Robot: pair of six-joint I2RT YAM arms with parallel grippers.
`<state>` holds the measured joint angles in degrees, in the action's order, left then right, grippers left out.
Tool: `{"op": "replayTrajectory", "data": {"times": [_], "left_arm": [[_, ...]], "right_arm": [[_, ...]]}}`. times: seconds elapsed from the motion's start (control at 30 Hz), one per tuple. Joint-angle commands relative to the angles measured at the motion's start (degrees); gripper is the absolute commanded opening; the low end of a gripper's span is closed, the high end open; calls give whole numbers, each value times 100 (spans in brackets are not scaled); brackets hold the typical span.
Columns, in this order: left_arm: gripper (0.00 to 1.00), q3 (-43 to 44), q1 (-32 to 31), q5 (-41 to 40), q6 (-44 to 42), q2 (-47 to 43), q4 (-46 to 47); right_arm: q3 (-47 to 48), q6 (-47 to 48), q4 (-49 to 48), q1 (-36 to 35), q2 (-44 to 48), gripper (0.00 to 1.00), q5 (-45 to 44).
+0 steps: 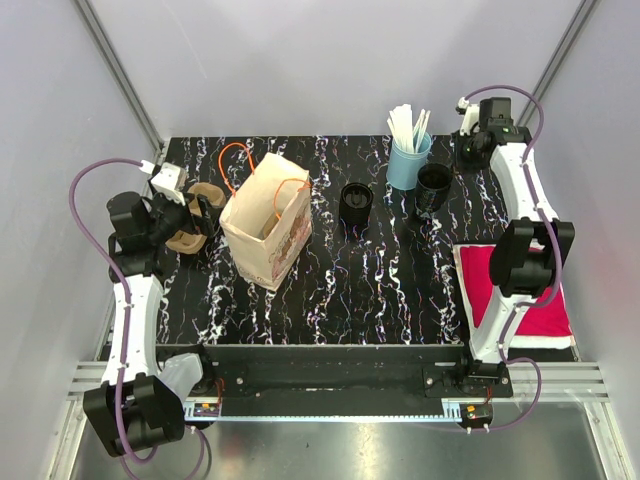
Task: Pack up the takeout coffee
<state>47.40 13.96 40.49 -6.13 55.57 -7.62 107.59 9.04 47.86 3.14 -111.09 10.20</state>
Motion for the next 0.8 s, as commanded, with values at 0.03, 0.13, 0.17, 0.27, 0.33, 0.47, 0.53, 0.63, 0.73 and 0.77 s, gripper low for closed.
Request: {"op": "replayTrajectory", "data": {"times": [0.03,0.13,0.17,0.27,0.33,0.47,0.53,0.63,0.73,0.77], "left_arm": [[99,24,28,196,-2,24,261],[99,24,28,214,-2,24,261],[99,24,28,205,-2,24,261],[99,24,28,205,-2,24,261],[99,15,28,214,-2,15,252],[99,24,28,214,-2,6,252],[99,24,20,231,-2,6,261],[99,24,28,231,-2,15,261],[99,24,28,231,-20,15,261],[99,7,20,231,-11,6,252]], "right_arm": [[262,-113,-84,29,483,0,114],[376,-139,-5,29,544,0,140],[411,-139,13,29,570,0,132],[596,-157,83,29,632,0,158],[666,-157,145,29,667,0,158],[859,-157,268,29,764,0,158],[913,-148,321,29,843,0,176],[1088,-139,444,29,913,0,184],[1246,-139,584,29,992,0,255],[1282,-148,602,29,1010,0,324]]}}
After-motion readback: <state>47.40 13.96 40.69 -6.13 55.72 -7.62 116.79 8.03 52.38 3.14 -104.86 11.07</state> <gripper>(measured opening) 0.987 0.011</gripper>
